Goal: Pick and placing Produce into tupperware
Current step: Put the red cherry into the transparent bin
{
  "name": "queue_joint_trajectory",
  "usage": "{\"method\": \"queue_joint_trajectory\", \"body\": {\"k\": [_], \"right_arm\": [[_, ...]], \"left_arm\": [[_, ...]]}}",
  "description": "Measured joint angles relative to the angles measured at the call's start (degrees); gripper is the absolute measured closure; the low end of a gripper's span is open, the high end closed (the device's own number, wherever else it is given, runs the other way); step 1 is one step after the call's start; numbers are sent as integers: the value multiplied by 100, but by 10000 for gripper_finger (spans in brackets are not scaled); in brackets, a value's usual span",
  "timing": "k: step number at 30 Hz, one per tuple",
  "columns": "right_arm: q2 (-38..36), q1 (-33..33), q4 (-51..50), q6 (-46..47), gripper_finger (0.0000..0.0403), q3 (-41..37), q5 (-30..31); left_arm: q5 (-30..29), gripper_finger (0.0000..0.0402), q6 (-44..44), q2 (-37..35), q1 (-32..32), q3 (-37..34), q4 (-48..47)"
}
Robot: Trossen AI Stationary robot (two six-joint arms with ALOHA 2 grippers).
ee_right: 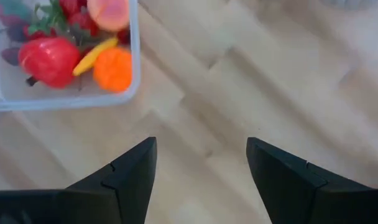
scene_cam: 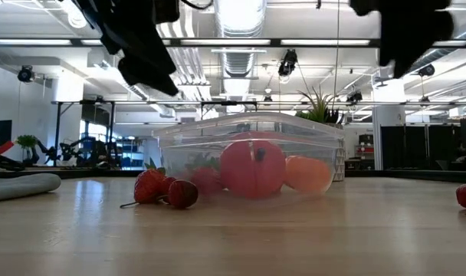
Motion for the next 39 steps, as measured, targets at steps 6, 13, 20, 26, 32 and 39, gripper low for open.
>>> {"method": "queue_joint_trajectory", "body": {"k": [6,13,20,26,32,39], "right_arm": [[-337,563,1799,1090,162,-939,-459],[-61,1120,3331,1938,157,-1585,-751],[296,1242,3238,3482,158,-1790,-1033],[651,1242,3298,4177,167,-1708,-1375],[1184,1228,3265,4321,179,-1445,-1476],[1616,1160,2939,4314,184,-1139,-1430]], "left_arm": [[-284,139,-31,-506,0,-144,-187],[-318,139,-514,-937,2,-317,-443],[-320,139,-586,-1041,2,-321,-520],[-320,139,-583,-1011,2,-321,-517],[-320,139,-583,-1001,2,-322,-521],[-320,139,-579,-999,2,-330,-524]]}}
